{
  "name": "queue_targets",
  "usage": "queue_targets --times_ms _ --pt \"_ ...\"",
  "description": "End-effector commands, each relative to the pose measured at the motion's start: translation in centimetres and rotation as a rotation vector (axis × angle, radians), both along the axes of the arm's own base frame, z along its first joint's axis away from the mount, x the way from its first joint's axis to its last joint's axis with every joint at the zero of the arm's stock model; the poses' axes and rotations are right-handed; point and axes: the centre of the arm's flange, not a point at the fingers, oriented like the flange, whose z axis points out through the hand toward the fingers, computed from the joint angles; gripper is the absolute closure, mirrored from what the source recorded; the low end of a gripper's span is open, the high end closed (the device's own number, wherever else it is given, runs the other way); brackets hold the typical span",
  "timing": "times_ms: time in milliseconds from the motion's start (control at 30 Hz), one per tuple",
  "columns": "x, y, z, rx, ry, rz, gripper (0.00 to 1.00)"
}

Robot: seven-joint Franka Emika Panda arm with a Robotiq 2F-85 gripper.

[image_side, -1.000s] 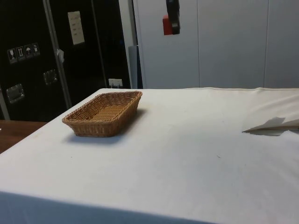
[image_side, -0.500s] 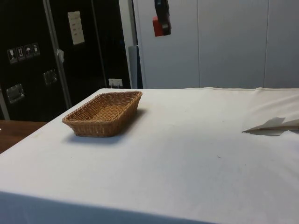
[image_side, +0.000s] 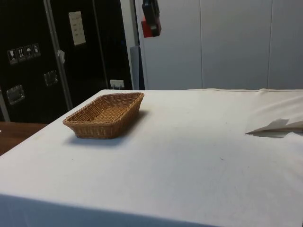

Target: Pick up the cube and place it into the basket.

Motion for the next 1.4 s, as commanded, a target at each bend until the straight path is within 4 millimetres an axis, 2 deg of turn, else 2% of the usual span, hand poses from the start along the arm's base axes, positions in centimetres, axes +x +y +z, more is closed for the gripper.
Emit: queue_targets --times_ms 0,200,467,500,800,1367 --pt "0.3 0.2 0.0 0.003 0.004 -0.008 0.97" --pt "1.6 0.9 0.0 -0.005 -0.009 -0.008 0.97" --pt "4.3 2.4 -0.2 -0.008 -0.017 -0.022 0.97" --pt "3.8 2.1 -0.2 -0.012 -0.021 -0.015 0.97" --pt "7.1 3.9 -0.4 -0.018 -0.035 -0.028 0.97" --pt "10.6 5.9 -0.7 0.004 -0.078 -0.023 0.97"
